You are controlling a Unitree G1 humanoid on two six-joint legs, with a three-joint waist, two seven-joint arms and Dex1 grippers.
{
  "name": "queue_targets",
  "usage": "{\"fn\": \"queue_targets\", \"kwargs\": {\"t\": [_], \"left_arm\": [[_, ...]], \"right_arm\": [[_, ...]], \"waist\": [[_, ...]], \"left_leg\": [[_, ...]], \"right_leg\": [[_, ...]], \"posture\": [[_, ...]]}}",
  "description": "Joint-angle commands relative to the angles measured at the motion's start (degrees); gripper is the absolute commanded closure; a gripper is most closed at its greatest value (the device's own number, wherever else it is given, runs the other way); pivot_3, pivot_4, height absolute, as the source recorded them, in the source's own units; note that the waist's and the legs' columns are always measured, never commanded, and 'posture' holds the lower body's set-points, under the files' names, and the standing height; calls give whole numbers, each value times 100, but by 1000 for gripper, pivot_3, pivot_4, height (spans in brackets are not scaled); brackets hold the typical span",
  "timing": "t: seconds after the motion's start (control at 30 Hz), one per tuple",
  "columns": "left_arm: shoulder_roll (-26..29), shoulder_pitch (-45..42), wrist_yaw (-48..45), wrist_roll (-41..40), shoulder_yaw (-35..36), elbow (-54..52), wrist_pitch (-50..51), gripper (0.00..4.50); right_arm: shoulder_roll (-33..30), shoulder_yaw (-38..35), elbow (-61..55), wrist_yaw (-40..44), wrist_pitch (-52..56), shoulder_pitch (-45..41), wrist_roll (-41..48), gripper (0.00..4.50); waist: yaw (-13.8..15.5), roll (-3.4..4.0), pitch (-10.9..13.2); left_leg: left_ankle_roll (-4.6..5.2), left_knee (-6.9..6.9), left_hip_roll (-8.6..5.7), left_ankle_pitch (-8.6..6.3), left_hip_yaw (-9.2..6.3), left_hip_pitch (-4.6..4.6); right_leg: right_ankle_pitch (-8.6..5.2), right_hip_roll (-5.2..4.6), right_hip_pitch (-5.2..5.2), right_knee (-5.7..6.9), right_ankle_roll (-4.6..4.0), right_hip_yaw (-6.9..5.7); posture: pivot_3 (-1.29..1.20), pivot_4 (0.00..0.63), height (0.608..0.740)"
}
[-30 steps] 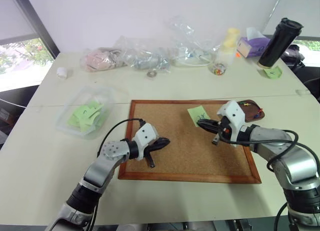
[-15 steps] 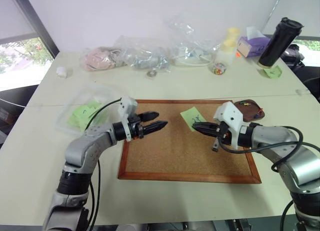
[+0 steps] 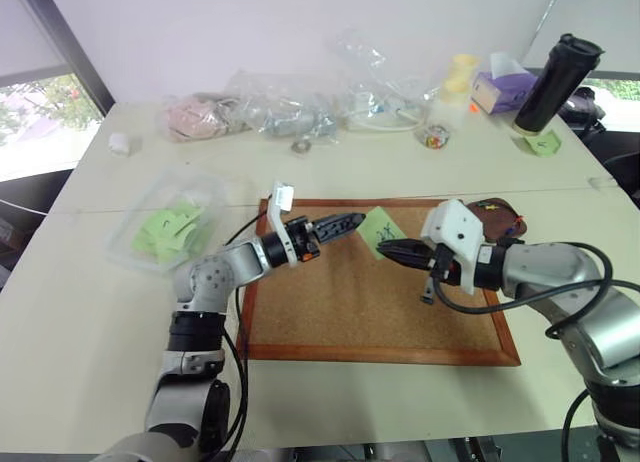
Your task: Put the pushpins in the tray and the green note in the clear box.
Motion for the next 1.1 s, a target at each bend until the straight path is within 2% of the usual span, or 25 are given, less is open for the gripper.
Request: {"fn": "queue_targets", "kwargs": {"t": [0.03, 0.33, 0.37, 0.4, 0.63, 0.83, 1.1], "left_arm": [[-146, -120, 140, -272, 162, 3, 148, 61], [-349, -82, 288, -307, 81, -50, 343, 61], [-347, -78, 287, -304, 82, -62, 354, 619], [-350, -75, 290, -319, 92, -69, 374, 907], [-282, 5, 295, -368, 120, -188, 418, 4430], [-172, 49, 256, -260, 91, -210, 272, 4479], [90, 160, 63, -31, 19, -166, -109, 4479]], "right_arm": [[-49, -23, -303, -7, -12, -131, 70, 4500], [-45, 74, -399, -46, 54, -174, 66, 4500], [-44, 78, -401, -50, 57, -177, 63, 4500], [-38, 83, -396, -59, 62, -179, 58, 4500], [-49, 128, -345, -88, 33, -179, -18, 4500], [-68, 20, -376, -119, 87, -203, 43, 4500], [54, -1107, 135, -341, 520, -242, 706, 4500]], "waist": [[7, -1, 0], [3, -4, 2], [1, -4, 2], [2, -4, 2], [3, -4, 2], [5, -4, 2], [17, -4, 2]], "left_leg": [[0, 0, -1, 0, 0, 0], [0, 1, -1, 0, 0, 0], [0, 1, -1, 0, 0, 0], [0, 1, -1, 0, 0, 0], [0, 1, -1, 0, 1, 0], [0, 1, -1, 0, 1, 0], [0, 0, -1, 0, 1, -1]], "right_leg": [[0, 0, 0, 0, 0, 0], [0, -1, 1, 0, 0, 0], [0, -1, 1, 0, 0, 0], [0, -1, 0, 0, 0, 1], [0, -1, 0, 0, 0, 1], [0, -1, 1, 0, 0, 1], [0, -1, 1, 0, 0, 1]], "posture": [[0, 150, 740], [0, 150, 740], [0, 150, 740], [0, 150, 740], [0, 150, 740], [0, 150, 740], [0, 150, 740]]}}
